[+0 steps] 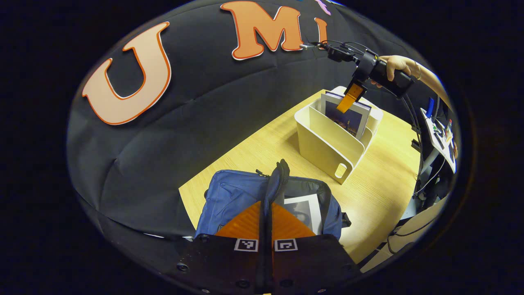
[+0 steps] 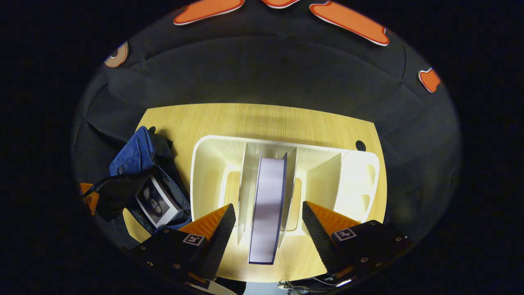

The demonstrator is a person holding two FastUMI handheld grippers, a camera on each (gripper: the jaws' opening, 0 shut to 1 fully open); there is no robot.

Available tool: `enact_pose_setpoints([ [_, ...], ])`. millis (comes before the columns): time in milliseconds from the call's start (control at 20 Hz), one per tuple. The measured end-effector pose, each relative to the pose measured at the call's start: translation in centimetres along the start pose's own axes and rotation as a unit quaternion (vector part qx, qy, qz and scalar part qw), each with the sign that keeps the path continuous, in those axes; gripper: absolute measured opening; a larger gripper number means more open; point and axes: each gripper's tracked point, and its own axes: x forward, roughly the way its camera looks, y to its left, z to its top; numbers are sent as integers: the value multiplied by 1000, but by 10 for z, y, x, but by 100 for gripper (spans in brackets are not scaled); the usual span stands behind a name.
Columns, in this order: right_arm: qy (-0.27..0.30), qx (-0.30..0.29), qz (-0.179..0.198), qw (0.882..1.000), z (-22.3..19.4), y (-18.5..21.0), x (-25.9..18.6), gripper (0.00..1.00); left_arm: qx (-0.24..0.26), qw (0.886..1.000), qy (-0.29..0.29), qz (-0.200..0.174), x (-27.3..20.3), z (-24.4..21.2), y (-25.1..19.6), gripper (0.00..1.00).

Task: Open the schoolbag, grab two books from the bookshelf and put them into the schoolbag.

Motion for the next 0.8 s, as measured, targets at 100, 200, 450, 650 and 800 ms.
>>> enact_pose_setpoints([
  [100,4,-2,-3,1000,-1,2,7,90,0,1000,0,1,0,-1,0,0],
  [200,16,3,-5,1000,-4,1,9,70,0,1000,0,2,0,-2,1,1],
  [450,5,15,-3,1000,-2,2,6,28,-3,1000,0,2,1,-2,1,0],
  [650,-30,41,15,999,11,3,-19,27,-6,1000,1,2,1,-3,0,0],
  [800,-70,49,10,996,17,-13,-60,27,-7,1000,0,0,1,-3,0,0],
])
